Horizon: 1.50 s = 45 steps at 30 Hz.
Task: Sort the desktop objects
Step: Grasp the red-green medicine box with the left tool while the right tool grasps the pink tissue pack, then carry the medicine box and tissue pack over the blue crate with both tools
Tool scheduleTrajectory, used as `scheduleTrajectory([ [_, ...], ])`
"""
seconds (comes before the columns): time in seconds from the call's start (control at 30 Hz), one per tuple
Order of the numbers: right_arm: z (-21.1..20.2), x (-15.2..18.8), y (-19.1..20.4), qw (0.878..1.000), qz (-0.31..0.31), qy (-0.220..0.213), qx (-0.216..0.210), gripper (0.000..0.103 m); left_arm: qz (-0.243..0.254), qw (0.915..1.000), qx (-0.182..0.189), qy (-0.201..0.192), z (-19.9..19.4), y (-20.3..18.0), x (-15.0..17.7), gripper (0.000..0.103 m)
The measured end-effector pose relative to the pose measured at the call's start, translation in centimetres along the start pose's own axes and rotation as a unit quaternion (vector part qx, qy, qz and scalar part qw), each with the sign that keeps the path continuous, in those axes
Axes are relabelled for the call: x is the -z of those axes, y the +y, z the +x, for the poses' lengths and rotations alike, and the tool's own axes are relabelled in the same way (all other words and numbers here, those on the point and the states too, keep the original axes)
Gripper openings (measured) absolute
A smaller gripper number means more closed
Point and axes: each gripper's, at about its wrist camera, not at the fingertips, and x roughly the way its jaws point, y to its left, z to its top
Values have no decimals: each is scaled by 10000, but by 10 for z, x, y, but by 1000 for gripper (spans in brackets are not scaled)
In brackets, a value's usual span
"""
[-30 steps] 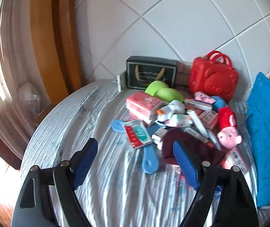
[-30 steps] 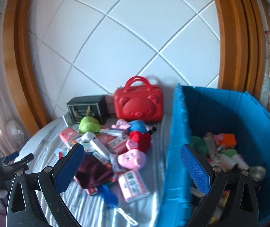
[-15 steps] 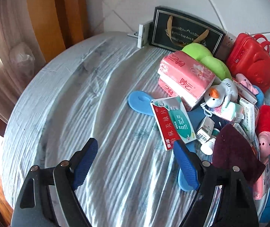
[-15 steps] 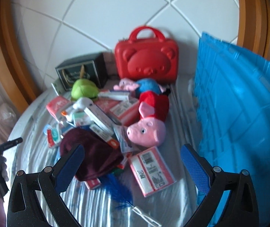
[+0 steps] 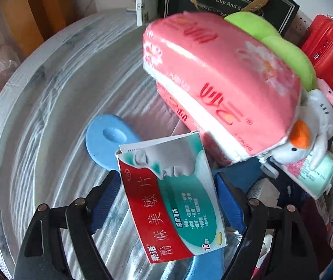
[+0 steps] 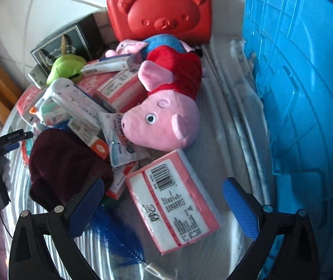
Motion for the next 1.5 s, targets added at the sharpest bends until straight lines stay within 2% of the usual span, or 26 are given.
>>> scheduleTrajectory([
  [0.07, 7, 0, -1, 9999, 43, 97, 50, 103, -81, 9997, 209, 1, 4, 6, 7, 82],
  [0.13, 15, 3, -1, 9997, 8, 237, 98, 103, -35, 9994, 339, -20, 0, 11, 14, 74],
  [0.5, 56, 24, 0, 9939, -351, 981, 372, 103, 642, 9969, 142, -442, -69, 30, 83, 74],
  [0.63, 69, 25, -3, 9932, -326, 1077, 306, 103, 682, 9962, 152, -526, -87, 32, 99, 74],
  [0.77, 62, 26, 2, 9930, -325, 1036, 461, 95, 751, 9946, 208, -682, -109, 33, 105, 74],
  [0.93, 20, 30, 12, 9971, -323, 570, 385, 93, 859, 9906, 317, -1014, -142, 32, 109, 74],
  [1.13, -63, 36, 35, 9971, -595, -391, 267, 93, 1102, 9801, 552, -1556, -200, 20, 132, 74],
  [1.33, -145, 42, 55, 9879, -774, -1331, 209, 93, 1293, 9690, 817, -1940, -248, 6, 154, 74],
  [1.5, -208, 55, 60, 9743, -927, -2038, 227, 93, 1481, 9585, 1002, -2221, -283, -8, 169, 74],
])
